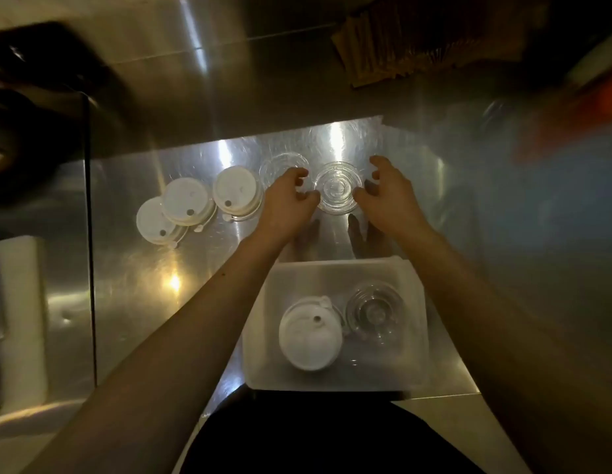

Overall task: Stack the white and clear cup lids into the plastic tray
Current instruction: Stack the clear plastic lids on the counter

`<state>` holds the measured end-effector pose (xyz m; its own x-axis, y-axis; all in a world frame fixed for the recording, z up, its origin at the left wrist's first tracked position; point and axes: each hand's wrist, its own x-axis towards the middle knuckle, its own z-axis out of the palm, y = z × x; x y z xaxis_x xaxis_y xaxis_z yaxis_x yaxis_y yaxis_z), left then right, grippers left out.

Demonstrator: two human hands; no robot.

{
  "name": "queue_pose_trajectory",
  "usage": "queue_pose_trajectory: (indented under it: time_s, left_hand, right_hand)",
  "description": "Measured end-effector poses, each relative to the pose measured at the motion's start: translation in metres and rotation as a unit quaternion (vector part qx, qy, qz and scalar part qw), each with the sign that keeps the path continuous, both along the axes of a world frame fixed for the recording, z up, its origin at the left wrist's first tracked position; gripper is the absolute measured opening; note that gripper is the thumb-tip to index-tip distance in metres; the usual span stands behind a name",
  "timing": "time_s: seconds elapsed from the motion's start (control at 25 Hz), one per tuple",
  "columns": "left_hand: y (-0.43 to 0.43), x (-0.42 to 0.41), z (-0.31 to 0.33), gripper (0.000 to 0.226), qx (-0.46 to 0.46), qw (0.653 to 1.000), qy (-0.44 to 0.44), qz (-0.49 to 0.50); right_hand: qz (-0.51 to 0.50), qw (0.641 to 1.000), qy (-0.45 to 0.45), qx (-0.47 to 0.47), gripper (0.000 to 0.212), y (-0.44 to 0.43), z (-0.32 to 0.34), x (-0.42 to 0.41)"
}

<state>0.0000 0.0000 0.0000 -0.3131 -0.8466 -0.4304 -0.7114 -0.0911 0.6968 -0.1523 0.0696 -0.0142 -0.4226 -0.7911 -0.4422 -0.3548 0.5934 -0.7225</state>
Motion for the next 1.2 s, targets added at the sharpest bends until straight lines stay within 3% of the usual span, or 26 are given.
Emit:
queue_pose_trajectory:
  time_s: [0.44, 0.72, 0.92, 1.2]
  left_hand:
    - [0.002, -0.014, -0.019, 0.059, 0.069, 0.996, 0.044, 0.031]
    - [0.009, -0.014, -0.016, 0.056, 0.037, 0.997, 0.049, 0.038]
    - [0.011, -0.011, -0.013, 0.051, 0.016, 0.992, 0.074, 0.097]
    - [0.002, 0.002, -0.015, 0.057, 0.003, 0.987, 0.062, 0.147]
  right_hand:
    - [-0.066, 0.996, -0.048, 0.023, 0.056, -0.002, -0.008, 0.003]
    - [-0.101, 0.992, -0.081, 0.010, 0.052, -0.001, -0.012, 0.003]
    - [-0.106, 0.992, -0.073, -0.011, 0.049, -0.002, -0.009, 0.004]
    - [-0.068, 0.994, -0.081, -0.021, 0.045, -0.025, -0.012, 0.023]
